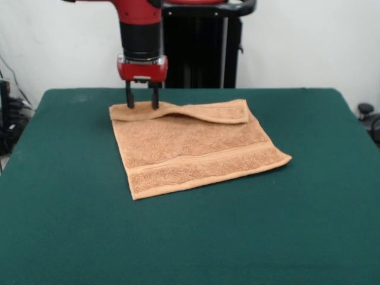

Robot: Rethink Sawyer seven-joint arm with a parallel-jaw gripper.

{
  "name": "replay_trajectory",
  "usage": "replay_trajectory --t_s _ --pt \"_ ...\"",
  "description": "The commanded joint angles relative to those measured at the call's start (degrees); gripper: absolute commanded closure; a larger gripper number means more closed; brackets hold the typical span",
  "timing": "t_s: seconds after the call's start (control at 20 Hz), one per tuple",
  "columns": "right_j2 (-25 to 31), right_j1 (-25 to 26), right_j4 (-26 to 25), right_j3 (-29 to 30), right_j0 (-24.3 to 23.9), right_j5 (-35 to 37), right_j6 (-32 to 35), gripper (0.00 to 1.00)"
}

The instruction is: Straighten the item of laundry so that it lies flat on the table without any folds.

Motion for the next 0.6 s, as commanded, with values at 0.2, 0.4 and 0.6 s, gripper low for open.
replay_trajectory --t_s 0.2,0.4,0.6 --pt "-2.49 6.41 -2.29 -3.08 4.77 -7.82 4.84 0.00" --pt "-3.32 7.55 -2.21 -3.01 4.70 -9.10 4.27 0.00" --pt "-4.49 8.33 -1.70 -2.89 5.59 -10.60 4.37 0.00"
